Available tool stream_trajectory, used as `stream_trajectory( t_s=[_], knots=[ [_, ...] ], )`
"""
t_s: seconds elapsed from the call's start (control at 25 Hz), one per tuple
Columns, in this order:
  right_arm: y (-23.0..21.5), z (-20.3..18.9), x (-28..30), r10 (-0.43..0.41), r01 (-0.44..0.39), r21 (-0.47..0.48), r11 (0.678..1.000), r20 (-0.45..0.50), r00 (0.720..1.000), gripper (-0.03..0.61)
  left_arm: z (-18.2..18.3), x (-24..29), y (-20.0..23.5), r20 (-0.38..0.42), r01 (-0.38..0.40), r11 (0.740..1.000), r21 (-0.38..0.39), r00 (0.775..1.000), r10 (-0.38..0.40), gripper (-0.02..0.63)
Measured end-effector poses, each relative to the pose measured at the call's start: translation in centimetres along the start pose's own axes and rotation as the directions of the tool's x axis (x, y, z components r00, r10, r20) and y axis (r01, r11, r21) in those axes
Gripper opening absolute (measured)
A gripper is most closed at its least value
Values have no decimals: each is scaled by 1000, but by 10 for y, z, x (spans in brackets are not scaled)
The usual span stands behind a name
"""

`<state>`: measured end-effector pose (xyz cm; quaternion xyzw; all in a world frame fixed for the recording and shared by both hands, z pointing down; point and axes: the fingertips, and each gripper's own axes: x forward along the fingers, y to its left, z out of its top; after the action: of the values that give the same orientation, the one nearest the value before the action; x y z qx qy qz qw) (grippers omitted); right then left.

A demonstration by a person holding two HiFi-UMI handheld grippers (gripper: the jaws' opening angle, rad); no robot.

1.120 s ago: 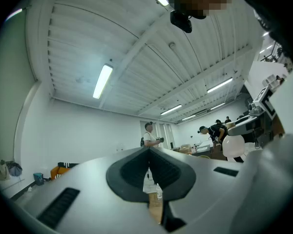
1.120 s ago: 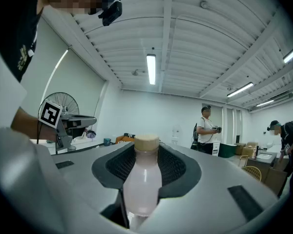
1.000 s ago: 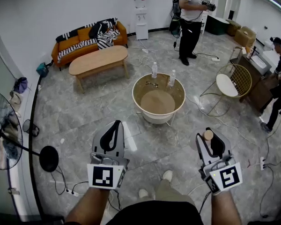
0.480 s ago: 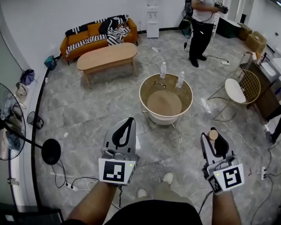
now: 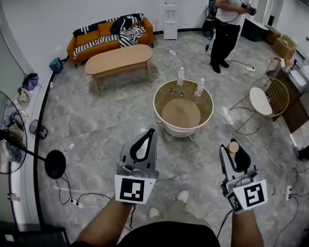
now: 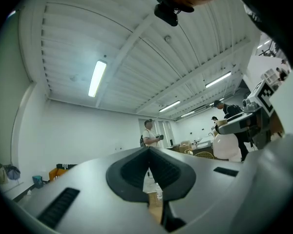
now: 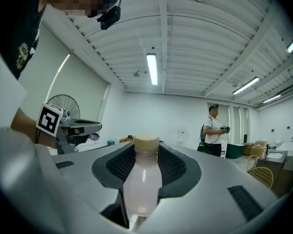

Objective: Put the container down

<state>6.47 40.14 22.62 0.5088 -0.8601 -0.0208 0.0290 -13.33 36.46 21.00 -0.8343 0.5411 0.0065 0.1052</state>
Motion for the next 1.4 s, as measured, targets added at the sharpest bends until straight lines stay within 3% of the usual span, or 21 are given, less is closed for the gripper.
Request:
stream_trajectory(
  t_s=[0.36,1.4],
  knots=[
    [-31,-11,5,-49,49,-3,999,-40,998,153,-19,17,12,-45,2,1000,-9,999,-2,15],
    [-76,-16,52,6,-6,-1,1000,-44,999,153,-20,80,4,-15,-5,999,41,1000,6,15]
  ],
)
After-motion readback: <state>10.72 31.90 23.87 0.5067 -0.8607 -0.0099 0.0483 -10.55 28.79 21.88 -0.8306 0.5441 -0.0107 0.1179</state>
